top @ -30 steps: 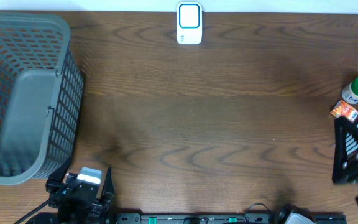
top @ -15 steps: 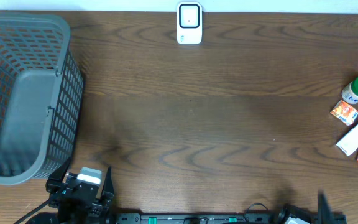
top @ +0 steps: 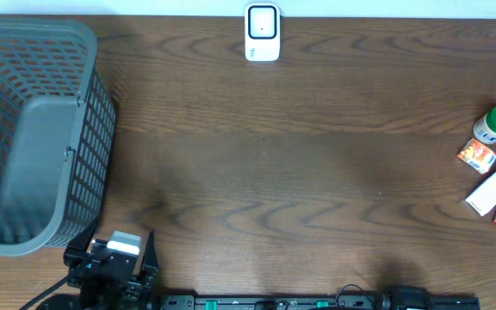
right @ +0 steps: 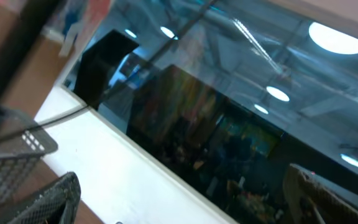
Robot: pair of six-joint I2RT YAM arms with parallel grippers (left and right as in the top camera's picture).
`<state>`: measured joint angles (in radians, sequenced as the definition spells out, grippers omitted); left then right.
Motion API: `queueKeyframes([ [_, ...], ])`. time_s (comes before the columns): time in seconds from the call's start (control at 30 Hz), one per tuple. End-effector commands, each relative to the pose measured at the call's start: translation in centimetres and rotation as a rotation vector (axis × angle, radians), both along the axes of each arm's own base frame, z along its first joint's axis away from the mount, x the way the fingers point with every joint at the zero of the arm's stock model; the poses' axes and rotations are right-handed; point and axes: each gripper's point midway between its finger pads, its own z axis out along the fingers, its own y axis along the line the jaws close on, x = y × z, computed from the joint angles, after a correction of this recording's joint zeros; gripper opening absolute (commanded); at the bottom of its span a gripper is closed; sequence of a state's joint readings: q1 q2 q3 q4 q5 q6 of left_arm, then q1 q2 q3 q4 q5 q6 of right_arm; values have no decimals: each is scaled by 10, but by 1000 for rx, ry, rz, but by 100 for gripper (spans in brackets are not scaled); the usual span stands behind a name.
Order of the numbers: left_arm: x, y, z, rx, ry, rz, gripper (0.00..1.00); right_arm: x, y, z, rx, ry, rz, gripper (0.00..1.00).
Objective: Scan the item barcode
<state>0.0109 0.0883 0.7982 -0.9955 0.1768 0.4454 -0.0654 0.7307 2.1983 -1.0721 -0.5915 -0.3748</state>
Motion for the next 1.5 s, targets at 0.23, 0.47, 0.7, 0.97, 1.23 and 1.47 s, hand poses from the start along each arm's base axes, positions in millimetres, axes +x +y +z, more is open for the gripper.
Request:
queueKeyframes([
  [0.23,-1,1,2,-3,-9,5,87,107,-7,-76,-27,163,-7,99],
  [0.47,-1,1,2,-3,-9,5,87,148,-9,-163,-23,253,-6,99],
  [0.7,-1,1,2,-3,-9,5,87,158,-10,-244,-79,239,-23,99],
  [0.97,-1,1,2,-3,-9,4,87,183,-12,-305,-167,112,-55,99],
  [1.23,-1,1,2,-3,-9,5,87,215,-23,-358,-83,94,-106,99],
  [1.47,-1,1,2,-3,-9,5,87,240,-56,-397,157,220,-246,99],
])
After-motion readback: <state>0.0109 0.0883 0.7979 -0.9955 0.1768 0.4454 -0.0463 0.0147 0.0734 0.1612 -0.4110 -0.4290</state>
